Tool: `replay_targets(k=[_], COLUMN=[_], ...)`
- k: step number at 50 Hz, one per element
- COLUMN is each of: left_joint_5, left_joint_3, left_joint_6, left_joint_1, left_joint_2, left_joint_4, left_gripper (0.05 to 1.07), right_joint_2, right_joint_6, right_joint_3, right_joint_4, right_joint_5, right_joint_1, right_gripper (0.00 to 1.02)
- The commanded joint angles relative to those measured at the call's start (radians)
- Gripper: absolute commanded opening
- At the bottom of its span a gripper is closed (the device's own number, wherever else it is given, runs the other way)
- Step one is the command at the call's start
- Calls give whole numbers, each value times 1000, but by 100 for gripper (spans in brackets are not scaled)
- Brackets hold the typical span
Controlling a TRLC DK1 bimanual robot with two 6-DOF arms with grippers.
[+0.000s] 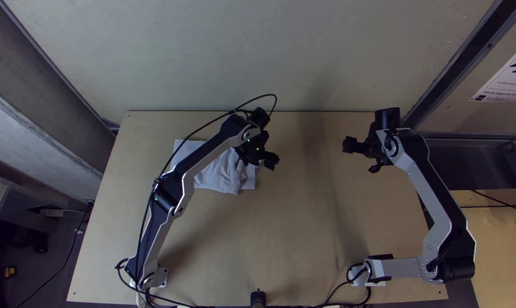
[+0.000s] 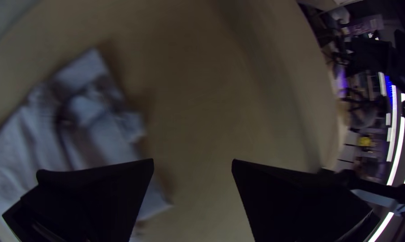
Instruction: Fold the t-shirt
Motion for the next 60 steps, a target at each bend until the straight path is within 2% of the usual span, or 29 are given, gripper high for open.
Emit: replay_targets(k=[1, 3, 15, 29, 41, 47, 53, 60], left_joint_5=[66, 66, 60, -153, -247, -256, -256, -255], left_joint_3=[40, 40, 37, -78, -113, -191, -294, -498], left_joint_6=[-56, -50, -38, 74, 194, 257, 280, 277], left_joint_1=[-25, -31, 20, 159, 334, 426, 527, 639], left_joint_2=[33, 30, -19, -277, -479, -600, -728, -921], left_joint_4=[-6, -8, -26, 61, 78, 132, 213, 428], left_gripper=[99, 101, 101, 102, 102, 102, 102, 102], right_joint_2=[-28, -28, -30, -48, -58, -99, -194, -300], right_joint_6=[2, 2, -6, -59, -105, -153, -217, -326], right_joint_3=[-16, -13, -8, 113, 243, 278, 254, 203], right_joint_4=[7, 7, 26, 53, 54, 111, 258, 387], right_joint_5=[-3, -3, -3, -2, -3, -3, -2, 3], right_joint_1=[-21, -28, -31, -76, -127, -125, -102, -53], right_gripper=[99, 99, 99, 99, 99, 99, 99, 99])
